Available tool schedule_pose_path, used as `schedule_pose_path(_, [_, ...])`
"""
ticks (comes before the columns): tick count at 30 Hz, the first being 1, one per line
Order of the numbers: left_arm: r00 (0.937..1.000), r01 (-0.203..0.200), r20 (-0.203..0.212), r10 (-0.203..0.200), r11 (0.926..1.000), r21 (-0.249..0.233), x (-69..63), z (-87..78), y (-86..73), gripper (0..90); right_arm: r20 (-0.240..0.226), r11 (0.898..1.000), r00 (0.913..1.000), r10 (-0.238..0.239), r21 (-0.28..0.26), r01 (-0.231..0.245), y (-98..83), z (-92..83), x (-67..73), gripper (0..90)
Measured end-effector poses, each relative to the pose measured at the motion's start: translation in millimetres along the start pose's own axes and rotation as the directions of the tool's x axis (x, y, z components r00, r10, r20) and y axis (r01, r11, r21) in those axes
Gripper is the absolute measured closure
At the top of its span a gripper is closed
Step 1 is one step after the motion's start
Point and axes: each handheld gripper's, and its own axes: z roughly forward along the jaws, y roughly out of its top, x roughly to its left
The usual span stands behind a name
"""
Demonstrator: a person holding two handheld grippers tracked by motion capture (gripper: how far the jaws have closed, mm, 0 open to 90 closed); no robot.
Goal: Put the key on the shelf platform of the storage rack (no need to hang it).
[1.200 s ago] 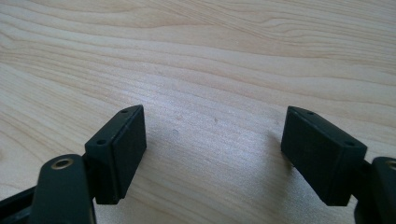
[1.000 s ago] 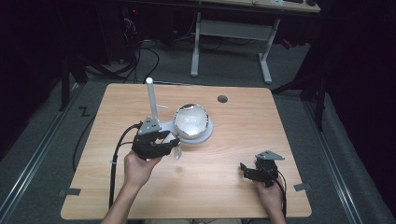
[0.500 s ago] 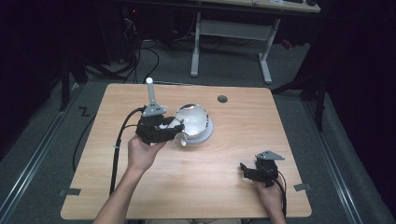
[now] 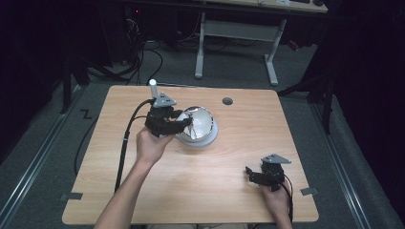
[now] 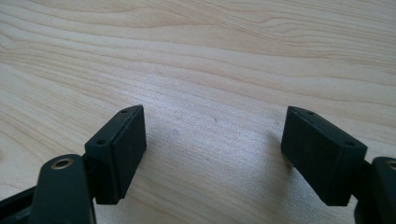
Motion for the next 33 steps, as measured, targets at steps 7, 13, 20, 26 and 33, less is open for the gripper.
schedule_pose_path(7, [0.9998,0.005,-0.021,-0.005,0.9999,0.01,5.8,9.9,4.4,53.0,0.0,1.0,1.0,0.0,0.0,0.0,0.0,0.0,0.1,22.6])
schedule_pose_path(13, [0.9995,0.005,-0.03,-0.005,0.9999,0.011,5.7,18.4,6.9,53.0,0.0,1.0,1.0,0.0,0.0,0.0,0.0,0.0,0.1,22.6])
schedule_pose_path(20, [0.9989,0.031,-0.035,-0.031,0.9995,0.011,8.4,31.9,5.9,53.0,0.0,1.0,1.0,0.001,0.0,-0.001,0.0,0.0,0.1,22.6])
schedule_pose_path(26, [0.9989,0.038,-0.03,-0.037,0.9992,0.014,6.5,44.8,4.4,53.0,0.0,1.0,1.0,0.0,-0.001,0.0,0.0,0.0,0.1,22.6])
schedule_pose_path(33, [0.9984,0.045,-0.037,-0.044,0.9985,0.03,7.4,60.4,0.2,53.0,0.0,1.0,1.0,0.0,0.0,0.0,0.0,0.0,0.1,22.6])
